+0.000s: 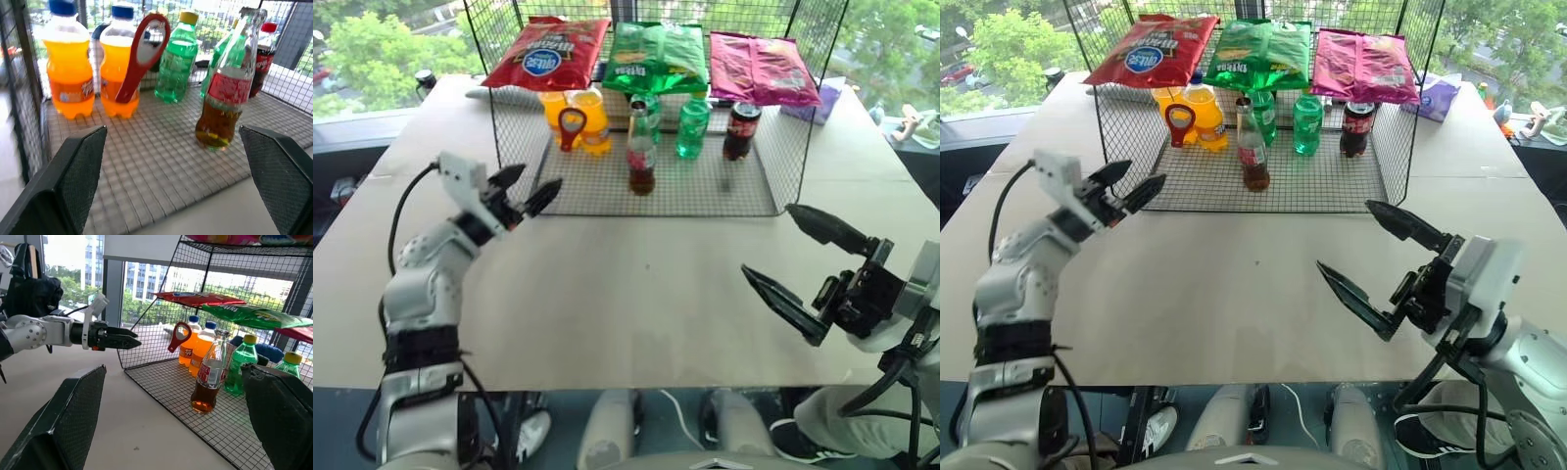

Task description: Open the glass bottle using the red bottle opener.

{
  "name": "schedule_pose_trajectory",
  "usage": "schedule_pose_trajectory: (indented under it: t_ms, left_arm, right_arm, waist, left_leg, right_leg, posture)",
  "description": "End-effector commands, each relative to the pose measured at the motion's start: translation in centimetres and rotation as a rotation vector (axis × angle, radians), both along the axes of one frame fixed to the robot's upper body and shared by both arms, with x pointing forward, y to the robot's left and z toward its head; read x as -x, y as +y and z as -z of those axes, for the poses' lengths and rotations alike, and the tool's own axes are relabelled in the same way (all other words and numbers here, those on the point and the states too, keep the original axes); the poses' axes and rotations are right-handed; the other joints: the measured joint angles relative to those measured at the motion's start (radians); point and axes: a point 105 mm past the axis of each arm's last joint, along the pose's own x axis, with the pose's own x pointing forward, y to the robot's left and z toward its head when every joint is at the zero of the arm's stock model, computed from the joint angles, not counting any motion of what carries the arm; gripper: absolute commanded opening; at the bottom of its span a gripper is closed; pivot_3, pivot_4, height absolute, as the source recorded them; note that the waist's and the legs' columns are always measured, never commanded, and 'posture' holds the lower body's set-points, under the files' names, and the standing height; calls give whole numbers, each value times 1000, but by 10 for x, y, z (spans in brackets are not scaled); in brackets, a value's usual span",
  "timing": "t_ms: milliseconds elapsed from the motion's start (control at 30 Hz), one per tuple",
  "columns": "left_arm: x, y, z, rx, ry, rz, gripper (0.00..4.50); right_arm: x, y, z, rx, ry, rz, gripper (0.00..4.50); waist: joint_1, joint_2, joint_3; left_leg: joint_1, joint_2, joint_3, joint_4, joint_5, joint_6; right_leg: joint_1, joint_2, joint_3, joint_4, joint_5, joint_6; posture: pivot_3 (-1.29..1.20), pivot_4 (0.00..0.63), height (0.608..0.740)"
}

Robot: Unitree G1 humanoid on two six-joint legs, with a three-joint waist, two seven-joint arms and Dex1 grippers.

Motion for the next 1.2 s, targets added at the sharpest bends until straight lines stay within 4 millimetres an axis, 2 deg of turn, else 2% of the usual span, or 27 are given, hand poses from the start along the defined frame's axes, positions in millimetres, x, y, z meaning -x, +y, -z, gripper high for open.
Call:
schedule_pose_trajectory:
  t_ms: [33, 167, 300, 567, 767, 933, 1033, 1133, 1200]
  left_arm:
    - [-7, -5, -11, -45, -39, 23, 4473]
    - [-28, -19, -18, -86, -31, 38, 4473]
    - [-46, -22, -29, -145, -42, -5, 4473]
    - [-59, 1, -40, -197, -61, -109, 4473]
    - [-67, -8, -48, -226, -83, -112, 4473]
    - [-70, -14, -46, -233, -75, -83, 4473]
    - [-71, -19, -44, -228, -60, -44, 3703]
    - [-72, -20, -44, -221, -60, -37, 2444]
    - [-72, -20, -45, -208, -65, -34, 1367]
  right_arm:
    - [7, 5, -10, -22, -36, -8, 4500]
    - [8, 8, -9, -36, -23, 0, 4500]
    - [9, 7, -6, -38, -13, 24, 4500]
    - [12, 5, 3, -35, 4, 61, 4500]
    - [13, 5, 7, -22, 6, 75, 4500]
    - [14, 5, 8, -21, 7, 79, 4500]
    - [14, 4, 9, -19, 10, 90, 4500]
    - [14, 3, 9, -16, 11, 95, 4500]
    - [14, 2, 10, -14, 12, 101, 4500]
  waist:
    - [-4, -1, 0]
    - [-6, -2, 0]
    - [0, -5, 1]
    - [-7, -7, 2]
    - [-6, -11, 3]
    - [-6, -11, 4]
    - [-6, -11, 4]
    - [-5, -12, 4]
    - [-5, -13, 4]
  left_leg:
    - [0, 0, 0, 0, 0, 0]
    - [0, 0, 0, 0, 0, 0]
    - [0, 0, 0, 0, 0, 0]
    - [0, 0, 1, 0, 0, 1]
    - [0, 0, 0, 1, 0, 1]
    - [0, 0, 0, 1, 0, 1]
    - [-1, 0, 0, 1, 0, 1]
    - [-1, 0, 0, 1, 0, 1]
    - [-1, 0, 0, 1, 0, 1]
  right_leg:
    - [0, 0, 0, 0, 0, 0]
    - [0, 1, 1, 0, 2, 3]
    - [0, 1, 0, 0, 1, 5]
    - [0, 1, 2, 0, 2, 5]
    - [0, 1, 1, 1, 1, 7]
    - [0, 1, 1, 1, 1, 7]
    - [0, 1, 1, 1, 1, 7]
    - [0, 1, 1, 1, 1, 7]
    - [0, 1, 1, 1, 1, 7]
  posture:
    - [0, 150, 740]
    - [0, 150, 740]
    - [0, 150, 740]
    - [0, 150, 740]
    - [0, 150, 740]
    - [0, 150, 740]
    - [0, 150, 740]
    - [0, 150, 740]
    - [0, 150, 740]
